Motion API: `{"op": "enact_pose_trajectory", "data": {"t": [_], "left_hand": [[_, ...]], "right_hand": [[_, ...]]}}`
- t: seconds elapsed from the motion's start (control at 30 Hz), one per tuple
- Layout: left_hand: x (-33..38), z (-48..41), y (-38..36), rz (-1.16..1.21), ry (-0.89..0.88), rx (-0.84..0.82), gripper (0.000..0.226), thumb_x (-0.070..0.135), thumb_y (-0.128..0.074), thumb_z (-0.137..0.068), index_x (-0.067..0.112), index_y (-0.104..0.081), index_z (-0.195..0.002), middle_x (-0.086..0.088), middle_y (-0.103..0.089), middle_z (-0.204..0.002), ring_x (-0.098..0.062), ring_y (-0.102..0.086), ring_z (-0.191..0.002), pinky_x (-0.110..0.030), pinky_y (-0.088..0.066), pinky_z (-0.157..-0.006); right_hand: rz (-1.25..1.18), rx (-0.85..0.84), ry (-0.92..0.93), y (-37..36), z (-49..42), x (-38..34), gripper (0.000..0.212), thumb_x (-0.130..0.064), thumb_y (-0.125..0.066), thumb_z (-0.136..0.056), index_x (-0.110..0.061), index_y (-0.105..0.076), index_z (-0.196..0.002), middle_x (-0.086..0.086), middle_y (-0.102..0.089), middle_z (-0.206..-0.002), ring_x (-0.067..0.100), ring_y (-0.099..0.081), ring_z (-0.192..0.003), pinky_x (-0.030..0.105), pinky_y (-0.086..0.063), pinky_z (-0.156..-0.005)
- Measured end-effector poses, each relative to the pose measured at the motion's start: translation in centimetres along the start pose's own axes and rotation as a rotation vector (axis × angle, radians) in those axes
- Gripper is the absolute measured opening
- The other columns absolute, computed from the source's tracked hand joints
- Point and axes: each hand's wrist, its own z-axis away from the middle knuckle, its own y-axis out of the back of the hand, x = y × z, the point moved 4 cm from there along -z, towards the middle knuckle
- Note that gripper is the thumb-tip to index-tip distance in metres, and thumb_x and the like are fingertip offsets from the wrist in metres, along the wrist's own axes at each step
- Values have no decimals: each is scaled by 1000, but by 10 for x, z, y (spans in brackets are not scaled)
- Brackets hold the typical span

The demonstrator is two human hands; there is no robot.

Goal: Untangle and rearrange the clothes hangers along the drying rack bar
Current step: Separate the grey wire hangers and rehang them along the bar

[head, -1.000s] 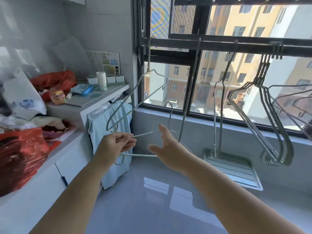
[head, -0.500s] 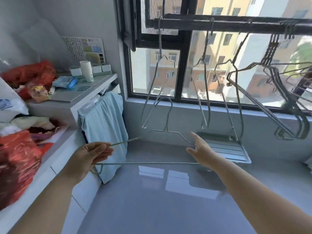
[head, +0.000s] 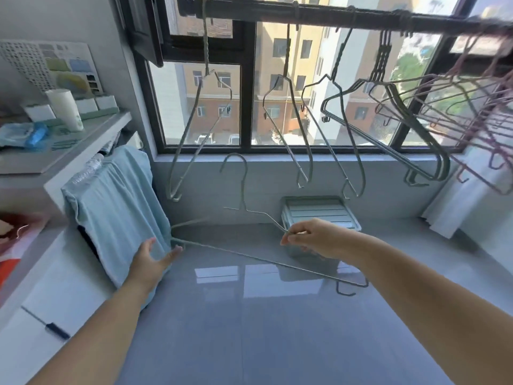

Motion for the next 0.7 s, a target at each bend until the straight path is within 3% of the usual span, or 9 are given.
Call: {"op": "enact_pose_trajectory", "data": {"t": [0.13,0.23,0.3,0.37,0.47,0.7], "left_hand": [[23,20,-38,81,-41,-197,75,45,-69,-73,15,-36,-133,-8,-37,-142,-22,-37,-128,-35,-32,-101],[46,48,-56,233,-52,-508,90,73,-73,-38,23,-55,-111,-2,-58,-123,-16,-54,-111,-27,-44,-87],[63,71,-64,279,-114,-700,86,70,-76,-35,24,-61,-106,3,-65,-112,-16,-59,-107,-27,-49,-88],[80,93,-66,276,-212,-812,70,57,-78,-48,24,-62,-108,5,-65,-113,-15,-61,-106,-28,-49,-92],[101,114,-61,263,-314,-870,59,40,-73,-59,23,-59,-113,8,-62,-118,-11,-61,-105,-23,-49,-87],[119,116,-43,268,-347,-760,58,31,-78,-60,30,-56,-114,14,-58,-120,-7,-63,-101,-22,-52,-83]], "right_hand": [[-283,81,-42,-15,12,-13,22,-19,-43,-95,-24,-65,-92,-3,-40,-60,9,-32,-45,16,-27,-38],[-585,123,-49,-24,23,-27,24,-16,-39,-97,-18,-62,-94,-4,-31,-56,6,-25,-40,14,-21,-33],[-789,156,-28,-28,29,-37,25,-13,-37,-98,-15,-61,-97,-4,-29,-55,5,-24,-38,14,-19,-32],[-963,179,-1,-30,32,-49,25,-11,-35,-98,-12,-60,-100,-4,-31,-54,3,-26,-35,14,-21,-31],[-1074,194,36,-28,32,-67,26,-10,-34,-98,-10,-60,-101,-5,-34,-51,3,-28,-35,14,-24,-30],[-1187,233,22,-19,15,-105,26,-10,-33,-99,-7,-58,-102,-3,-33,-51,5,-25,-37,15,-21,-33]]}}
